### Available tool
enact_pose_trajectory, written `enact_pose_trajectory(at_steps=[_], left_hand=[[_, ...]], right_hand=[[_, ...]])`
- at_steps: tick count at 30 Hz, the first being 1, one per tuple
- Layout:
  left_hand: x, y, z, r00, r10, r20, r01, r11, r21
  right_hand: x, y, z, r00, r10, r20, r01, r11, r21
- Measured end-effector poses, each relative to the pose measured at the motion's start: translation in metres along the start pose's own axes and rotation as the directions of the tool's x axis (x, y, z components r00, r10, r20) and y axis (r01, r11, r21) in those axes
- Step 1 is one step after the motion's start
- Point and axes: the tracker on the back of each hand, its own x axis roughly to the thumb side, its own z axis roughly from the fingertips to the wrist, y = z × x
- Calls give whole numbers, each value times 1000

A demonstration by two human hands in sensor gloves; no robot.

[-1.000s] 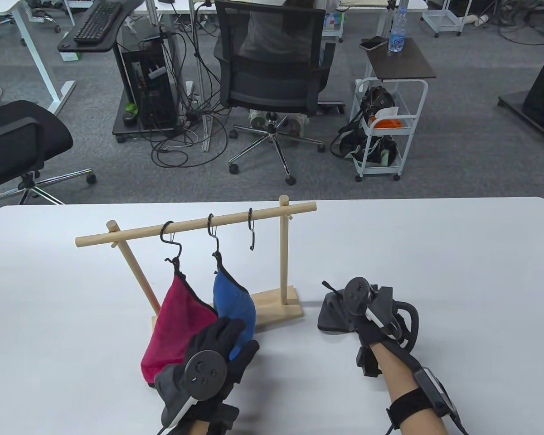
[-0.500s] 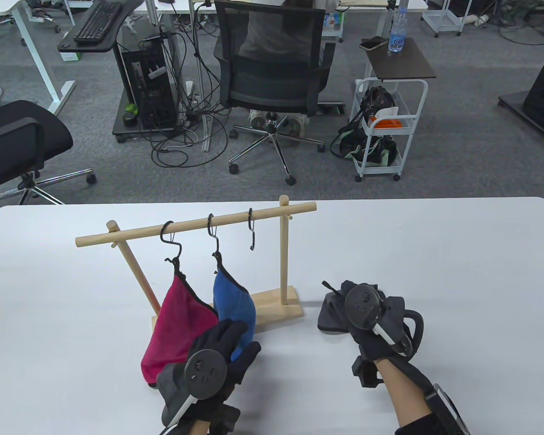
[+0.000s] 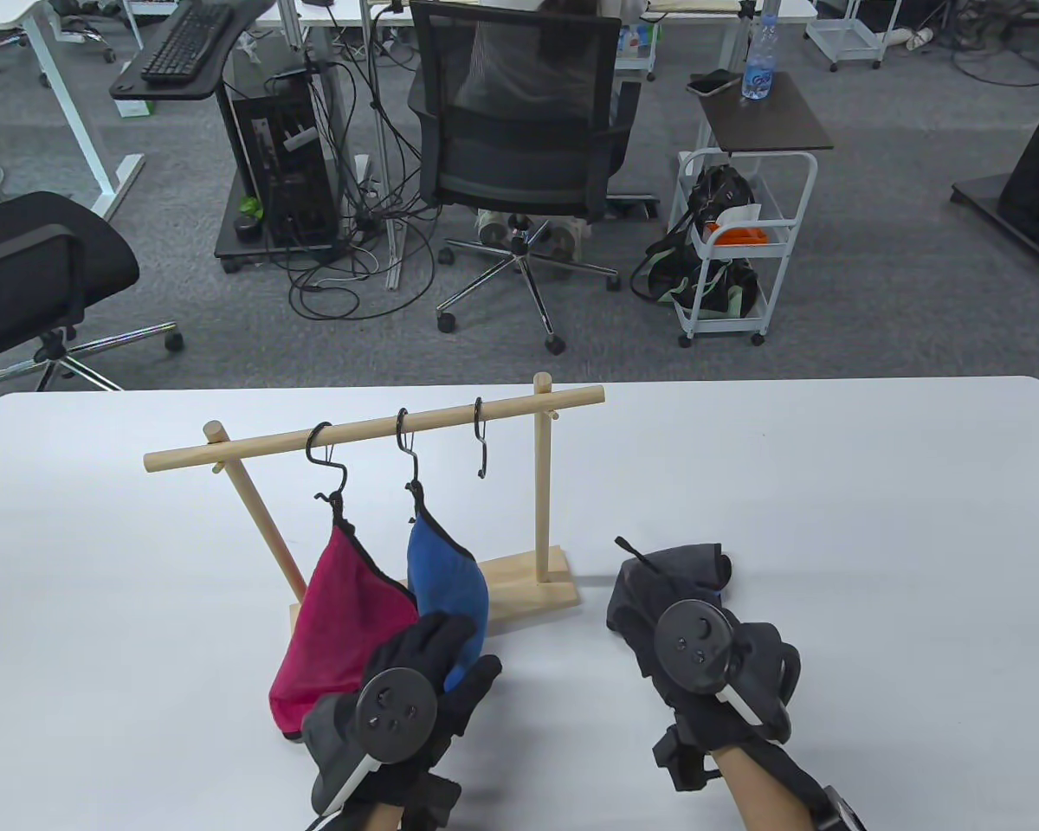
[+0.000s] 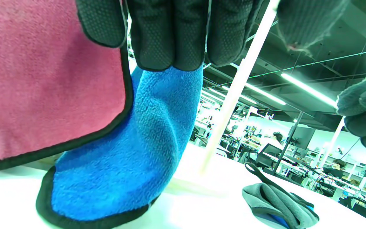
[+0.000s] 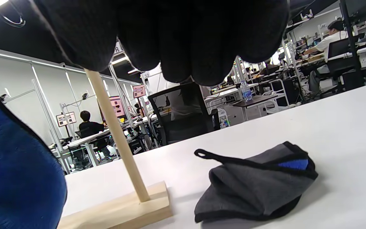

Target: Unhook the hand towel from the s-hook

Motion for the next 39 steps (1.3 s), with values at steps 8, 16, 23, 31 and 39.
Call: enact_pose_trajectory(at_steps=[8, 16, 23, 31, 39], left_hand=[[-3, 11, -5, 999, 33, -30, -31, 998, 48], [9, 36, -13, 1000, 19, -13, -17, 992, 126], [18, 60, -23, 998, 25, -51, -12, 971, 239], [17, 70, -39, 988, 55, -147, -11, 958, 287], [2, 56, -64, 965, 111, -237, -63, 978, 201]], right_hand=[[-3, 6, 12, 1000, -7, 0, 7, 1000, 4], [-13, 11, 21, 1000, -17, -4, 18, 1000, 4], [-21, 11, 27, 999, -41, -9, 41, 999, -3], [-24, 10, 30, 998, -64, 5, 64, 998, -8], [-27, 9, 31, 996, -85, 13, 85, 996, -11]])
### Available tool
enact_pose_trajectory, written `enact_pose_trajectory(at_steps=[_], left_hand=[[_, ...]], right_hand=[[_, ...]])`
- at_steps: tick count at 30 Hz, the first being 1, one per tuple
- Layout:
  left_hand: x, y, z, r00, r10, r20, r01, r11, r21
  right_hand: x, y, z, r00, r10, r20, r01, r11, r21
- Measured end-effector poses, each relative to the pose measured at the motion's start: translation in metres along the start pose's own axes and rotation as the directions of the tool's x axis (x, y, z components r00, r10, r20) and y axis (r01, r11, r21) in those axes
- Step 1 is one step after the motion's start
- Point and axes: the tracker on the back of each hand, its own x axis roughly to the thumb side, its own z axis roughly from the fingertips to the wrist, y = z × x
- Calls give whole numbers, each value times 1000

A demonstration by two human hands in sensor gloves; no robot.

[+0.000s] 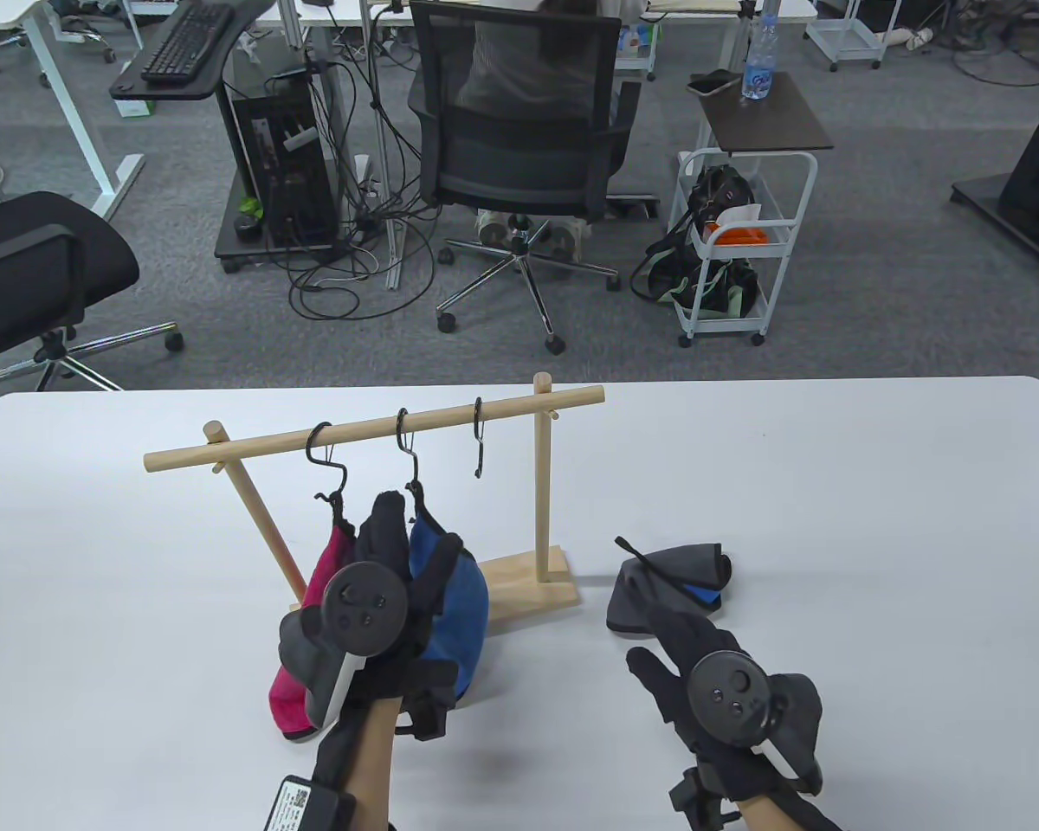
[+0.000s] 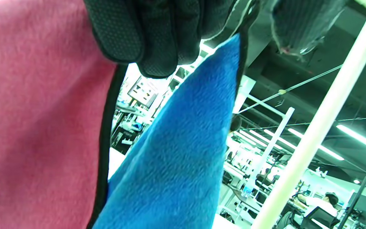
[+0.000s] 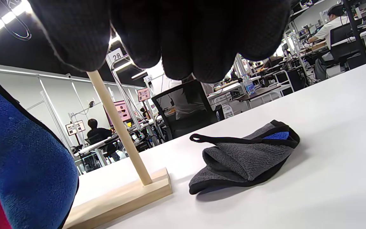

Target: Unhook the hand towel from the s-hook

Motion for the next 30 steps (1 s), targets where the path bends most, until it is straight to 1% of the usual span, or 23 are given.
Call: enact_pose_trajectory(at_steps=[5, 10, 11, 15, 24, 30], left_hand=[[-5, -15, -10, 999, 8, -43, -10, 999, -48], [-5, -18, -8, 999, -21, -39, 20, 1000, -16], [-3, -17, -7, 999, -27, -36, 27, 1000, 9], [1, -9, -3, 997, -70, -30, 71, 997, 28], [9, 19, 6, 998, -65, -21, 66, 993, 96], [23, 33, 15, 998, -57, 24, 54, 991, 124]], right_hand=[[-4, -3, 1, 1000, -22, -9, 22, 1000, -8], [-4, -3, 1, 999, -32, -5, 32, 999, -1], [-4, -3, 1, 999, -32, -3, 32, 999, 0], [-3, -2, 1, 1000, -28, 2, 28, 1000, 4], [-1, 0, 2, 1000, -20, 11, 20, 1000, 14], [-1, 0, 2, 1000, -19, 8, 19, 1000, 12]])
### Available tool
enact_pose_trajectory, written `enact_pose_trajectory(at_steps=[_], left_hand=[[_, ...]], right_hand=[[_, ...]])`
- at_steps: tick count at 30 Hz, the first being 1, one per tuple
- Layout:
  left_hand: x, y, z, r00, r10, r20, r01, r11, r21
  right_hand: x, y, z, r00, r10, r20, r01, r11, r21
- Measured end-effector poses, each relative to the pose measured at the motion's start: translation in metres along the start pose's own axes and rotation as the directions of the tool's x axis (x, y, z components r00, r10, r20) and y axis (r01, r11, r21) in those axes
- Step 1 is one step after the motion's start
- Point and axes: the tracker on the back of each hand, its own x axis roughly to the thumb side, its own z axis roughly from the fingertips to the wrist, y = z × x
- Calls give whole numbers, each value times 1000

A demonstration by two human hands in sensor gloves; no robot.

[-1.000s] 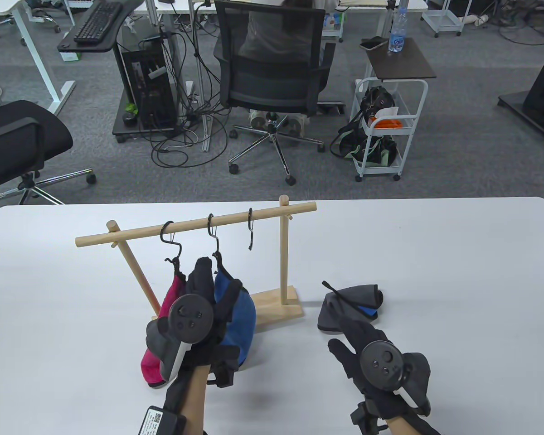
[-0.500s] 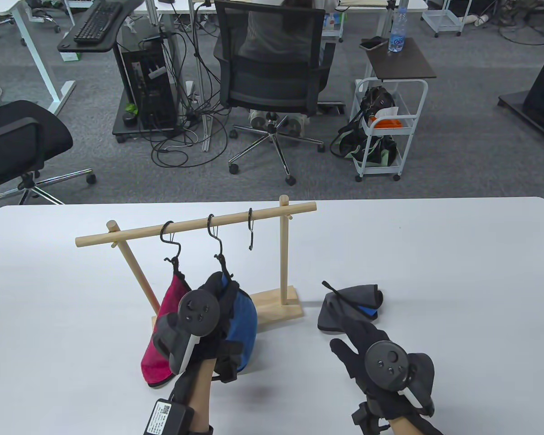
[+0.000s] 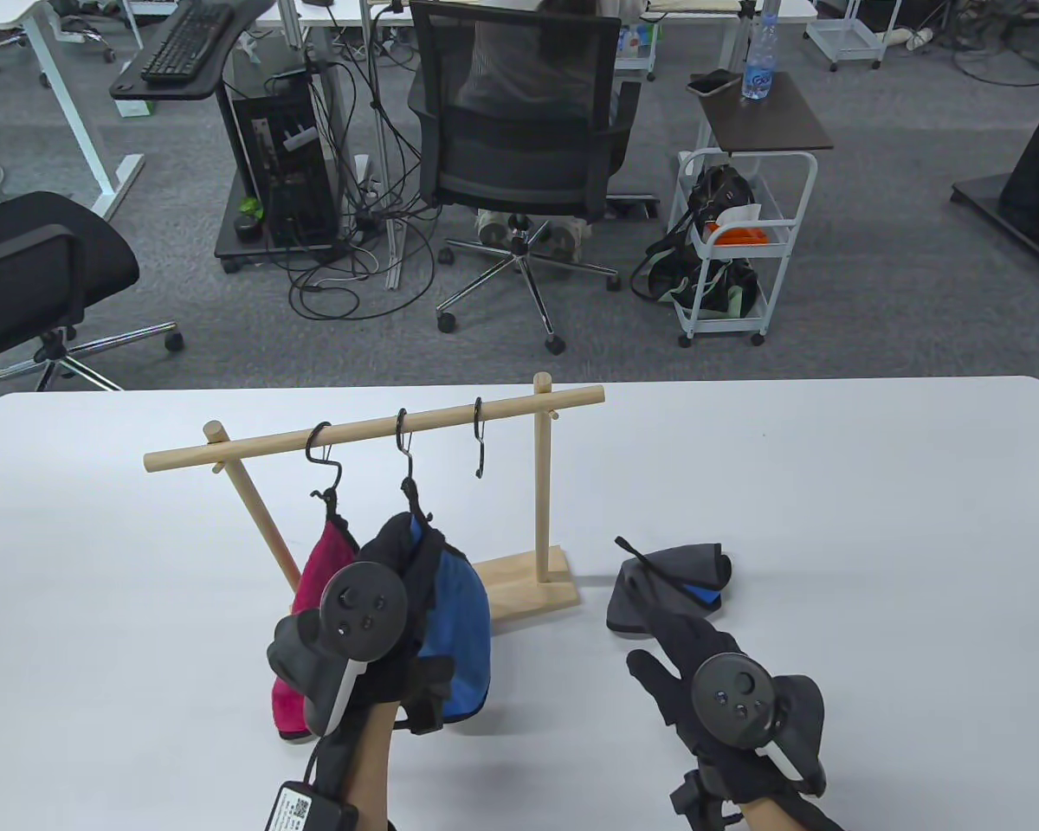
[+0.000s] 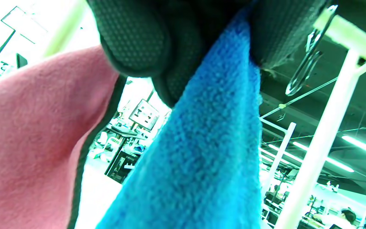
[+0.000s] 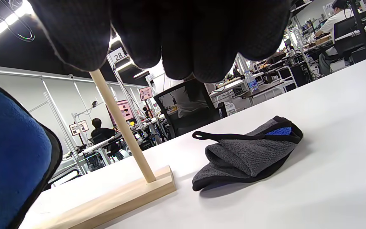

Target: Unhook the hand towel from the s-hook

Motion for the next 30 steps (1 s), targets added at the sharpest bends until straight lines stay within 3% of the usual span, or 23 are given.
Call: enact_pose_trajectory(at_steps=[10, 22, 30], left_hand=[[32, -2, 11, 992, 79, 98, -79, 997, 3], [64, -44, 24, 976, 156, 154, -138, 983, -121], [69, -71, 29, 975, 162, 153, -131, 972, -197]], right_hand=[[-1, -1, 0, 1000, -3, -9, 3, 1000, -6], [-5, -3, 0, 1000, -18, -18, 18, 1000, -23], [-7, -4, 0, 999, -21, -28, 21, 1000, -20]])
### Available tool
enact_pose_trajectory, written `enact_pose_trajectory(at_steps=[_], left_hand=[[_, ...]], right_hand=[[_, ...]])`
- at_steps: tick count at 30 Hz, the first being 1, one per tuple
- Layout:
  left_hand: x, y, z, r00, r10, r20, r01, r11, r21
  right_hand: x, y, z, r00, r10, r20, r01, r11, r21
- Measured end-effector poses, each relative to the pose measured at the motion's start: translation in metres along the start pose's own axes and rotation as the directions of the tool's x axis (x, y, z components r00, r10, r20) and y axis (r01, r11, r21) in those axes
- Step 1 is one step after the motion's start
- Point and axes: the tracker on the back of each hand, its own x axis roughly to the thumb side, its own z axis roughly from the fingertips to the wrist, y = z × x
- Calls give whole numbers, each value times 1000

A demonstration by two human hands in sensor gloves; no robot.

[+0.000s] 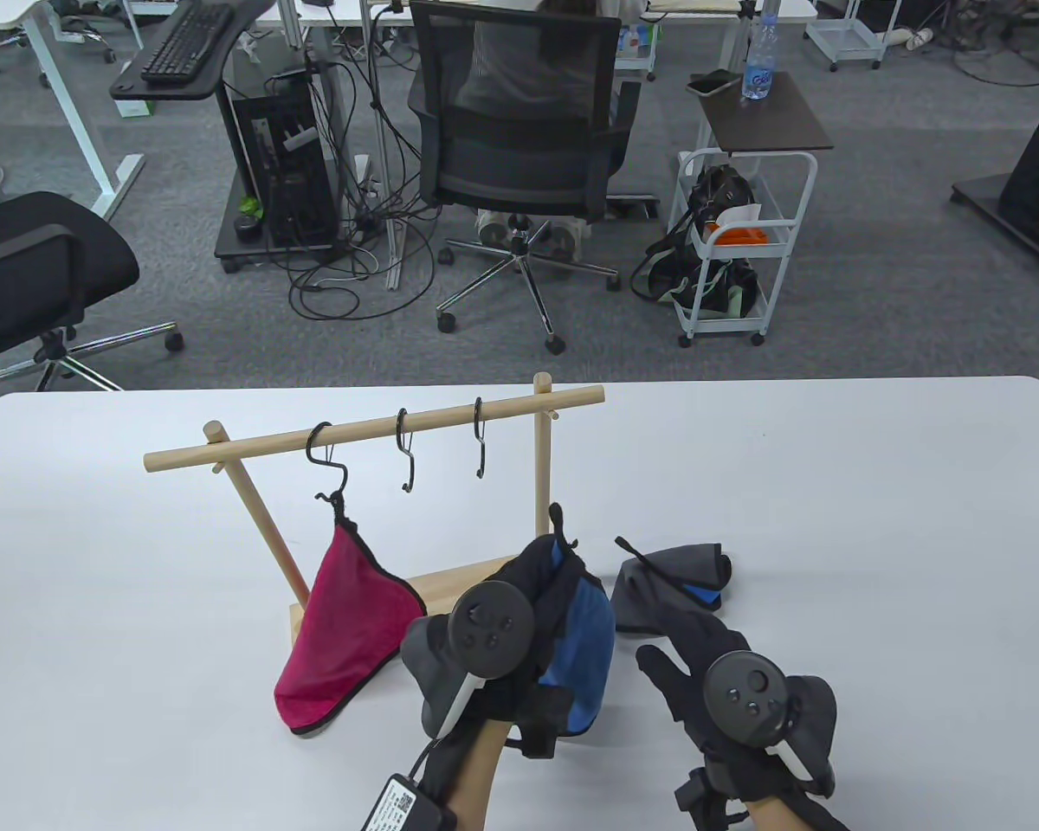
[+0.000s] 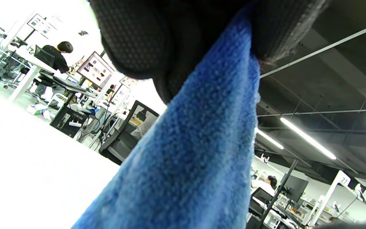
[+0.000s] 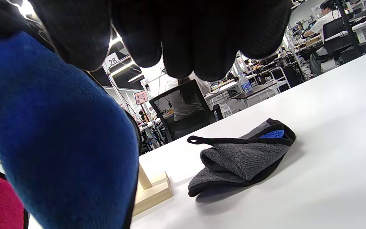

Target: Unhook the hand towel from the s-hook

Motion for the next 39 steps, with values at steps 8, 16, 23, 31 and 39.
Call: enact_pose_trajectory(at_steps=[8, 16, 23, 31, 39], left_hand=[[-13, -23, -2, 995, -97, -11, 96, 992, -81], [-31, -39, -3, 970, -244, -25, 237, 959, -159], [-37, -56, -2, 926, -376, 18, 371, 903, -215], [-36, -90, 3, 866, -484, 125, 497, 808, -317], [-38, -115, 5, 829, -526, 189, 552, 715, -429]], right_hand=[[-1, 0, 0, 1000, -3, -2, 3, 1000, -1], [0, 0, 0, 1000, 2, 2, -2, 1000, 7], [0, 1, 0, 1000, 6, 2, -6, 1000, 15], [0, 1, 0, 1000, 1, 1, -1, 1000, 14], [0, 0, 0, 1000, -4, 3, 4, 1000, 15]])
